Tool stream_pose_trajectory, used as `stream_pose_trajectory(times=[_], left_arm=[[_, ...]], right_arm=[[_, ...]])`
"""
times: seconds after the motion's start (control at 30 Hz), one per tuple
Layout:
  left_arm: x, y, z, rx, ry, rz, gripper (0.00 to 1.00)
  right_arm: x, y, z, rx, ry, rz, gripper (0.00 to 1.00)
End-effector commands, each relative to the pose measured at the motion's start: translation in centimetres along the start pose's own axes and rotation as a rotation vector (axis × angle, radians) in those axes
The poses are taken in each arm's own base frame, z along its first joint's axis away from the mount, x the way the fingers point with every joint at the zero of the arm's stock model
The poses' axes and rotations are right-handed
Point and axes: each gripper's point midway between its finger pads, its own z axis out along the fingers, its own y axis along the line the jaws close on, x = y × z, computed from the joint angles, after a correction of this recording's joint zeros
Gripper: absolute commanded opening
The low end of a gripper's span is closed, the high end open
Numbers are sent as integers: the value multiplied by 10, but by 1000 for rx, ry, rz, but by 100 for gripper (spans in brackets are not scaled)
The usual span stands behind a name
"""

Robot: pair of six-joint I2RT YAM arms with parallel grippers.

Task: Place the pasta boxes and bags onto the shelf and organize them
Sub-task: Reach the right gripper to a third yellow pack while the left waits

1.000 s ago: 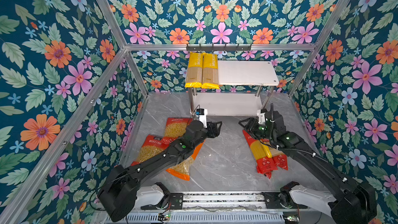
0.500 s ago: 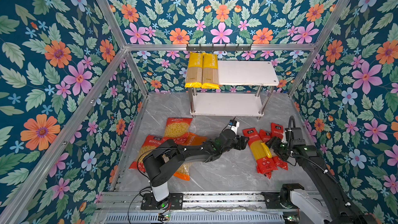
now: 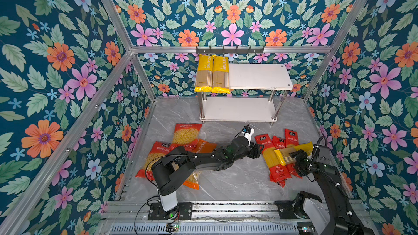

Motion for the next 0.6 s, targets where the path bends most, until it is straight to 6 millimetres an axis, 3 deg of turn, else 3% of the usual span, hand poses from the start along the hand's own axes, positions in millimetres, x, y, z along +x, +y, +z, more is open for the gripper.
stream_pose_trajectory(times=[0.0, 0.3, 0.57], left_arm=[[-5, -2, -3, 9, -25, 12, 70], [-5, -2, -6, 12, -30, 0, 70], [-2, 0, -8, 7, -24, -8, 70]], right_arm=[[-8, 20, 6, -115, -21, 68, 72], [-17, 9, 11, -103, -91, 106, 69], [-19, 2, 18, -138, -128, 109, 53]])
